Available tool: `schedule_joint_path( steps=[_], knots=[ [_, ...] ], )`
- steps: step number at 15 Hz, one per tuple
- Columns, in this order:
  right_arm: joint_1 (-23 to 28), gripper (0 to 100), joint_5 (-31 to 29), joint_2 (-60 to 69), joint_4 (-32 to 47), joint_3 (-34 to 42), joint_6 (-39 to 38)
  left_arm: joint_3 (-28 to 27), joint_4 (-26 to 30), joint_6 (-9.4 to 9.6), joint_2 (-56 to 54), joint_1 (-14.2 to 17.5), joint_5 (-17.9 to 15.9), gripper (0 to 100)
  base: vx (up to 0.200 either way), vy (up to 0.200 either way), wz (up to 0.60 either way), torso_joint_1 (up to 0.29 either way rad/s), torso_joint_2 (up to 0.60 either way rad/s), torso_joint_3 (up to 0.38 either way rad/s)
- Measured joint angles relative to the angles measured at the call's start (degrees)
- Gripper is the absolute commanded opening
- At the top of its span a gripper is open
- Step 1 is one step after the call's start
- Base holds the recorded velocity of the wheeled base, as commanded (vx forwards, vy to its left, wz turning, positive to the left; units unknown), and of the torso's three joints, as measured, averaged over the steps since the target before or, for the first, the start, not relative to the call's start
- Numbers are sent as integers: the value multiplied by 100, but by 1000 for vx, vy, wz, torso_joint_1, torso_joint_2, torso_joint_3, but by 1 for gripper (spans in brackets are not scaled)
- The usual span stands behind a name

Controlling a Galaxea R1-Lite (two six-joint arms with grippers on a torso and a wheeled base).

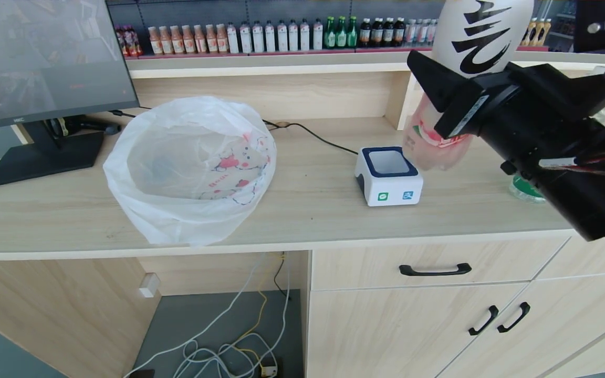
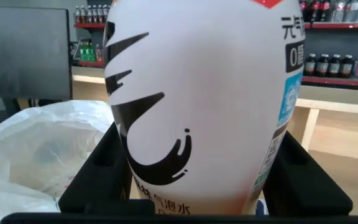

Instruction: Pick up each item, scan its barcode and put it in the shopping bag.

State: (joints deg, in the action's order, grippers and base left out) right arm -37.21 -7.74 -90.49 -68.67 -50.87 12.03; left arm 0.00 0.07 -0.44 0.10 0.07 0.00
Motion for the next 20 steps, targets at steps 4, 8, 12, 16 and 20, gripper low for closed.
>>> schedule_joint_path(
  steps=[4,8,12,16,20],
  knots=[
    [184,0,419,-204,-997,689,99,0,2,1,0,0,0,100,0,0,0,0,0,0],
    [184,0,391,-599,-1158,405,263,0,2,1,0,0,0,100,0,0,0,0,0,0],
    [204,0,433,-714,-1161,429,-68,0,2,1,0,0,0,100,0,0,0,0,0,0],
    [195,0,418,-706,-1114,443,-189,0,2,9,0,-10,0,100,0,150,0,1,2,4],
    [312,0,285,-672,-1164,416,-304,0,2,11,0,-7,0,100,0,200,0,6,1,2]
  ],
)
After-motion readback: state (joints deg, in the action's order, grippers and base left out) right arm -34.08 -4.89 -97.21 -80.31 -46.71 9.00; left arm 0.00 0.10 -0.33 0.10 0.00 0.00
